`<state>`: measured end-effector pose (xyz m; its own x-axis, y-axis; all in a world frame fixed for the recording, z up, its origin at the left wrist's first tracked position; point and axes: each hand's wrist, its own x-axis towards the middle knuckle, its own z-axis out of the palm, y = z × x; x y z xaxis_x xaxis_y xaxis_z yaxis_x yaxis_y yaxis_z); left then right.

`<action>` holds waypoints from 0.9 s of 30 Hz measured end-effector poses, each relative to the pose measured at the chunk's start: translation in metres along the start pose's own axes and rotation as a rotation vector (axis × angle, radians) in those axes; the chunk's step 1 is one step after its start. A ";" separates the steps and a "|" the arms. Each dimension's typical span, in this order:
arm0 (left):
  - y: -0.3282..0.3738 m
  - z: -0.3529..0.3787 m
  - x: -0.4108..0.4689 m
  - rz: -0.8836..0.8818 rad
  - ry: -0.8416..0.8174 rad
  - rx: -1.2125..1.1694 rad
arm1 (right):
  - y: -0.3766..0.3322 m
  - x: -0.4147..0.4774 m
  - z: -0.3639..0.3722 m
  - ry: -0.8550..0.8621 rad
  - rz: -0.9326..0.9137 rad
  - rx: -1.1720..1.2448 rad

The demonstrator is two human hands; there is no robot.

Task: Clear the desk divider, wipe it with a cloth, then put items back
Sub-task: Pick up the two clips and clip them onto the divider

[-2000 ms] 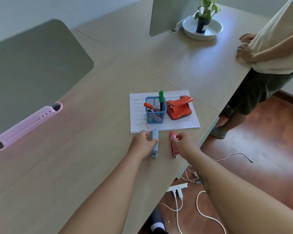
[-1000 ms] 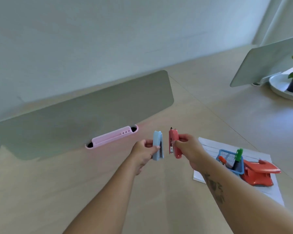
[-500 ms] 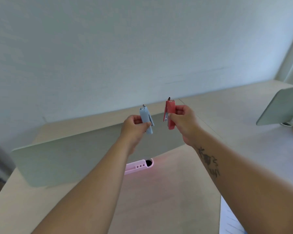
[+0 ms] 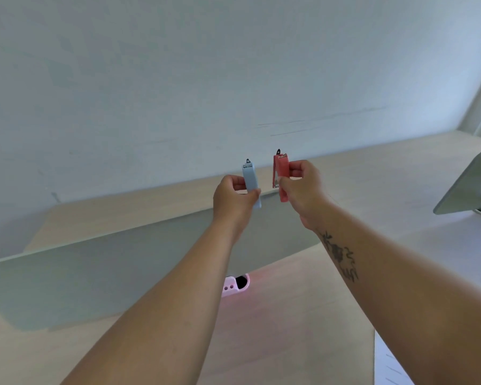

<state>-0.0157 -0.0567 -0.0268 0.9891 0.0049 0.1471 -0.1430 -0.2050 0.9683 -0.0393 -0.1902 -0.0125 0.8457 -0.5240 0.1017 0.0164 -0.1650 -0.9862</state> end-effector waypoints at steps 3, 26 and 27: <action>-0.010 0.010 0.001 -0.010 0.019 0.037 | 0.013 0.006 0.001 0.036 0.010 -0.037; -0.022 0.010 -0.060 0.098 -0.019 0.165 | 0.042 -0.044 -0.068 0.047 0.103 -0.227; -0.021 0.013 -0.069 0.109 -0.042 0.167 | 0.042 -0.051 -0.079 0.057 0.108 -0.240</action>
<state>-0.0806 -0.0657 -0.0597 0.9692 -0.0663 0.2372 -0.2449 -0.3618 0.8995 -0.1235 -0.2362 -0.0492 0.8041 -0.5944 0.0115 -0.2048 -0.2952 -0.9332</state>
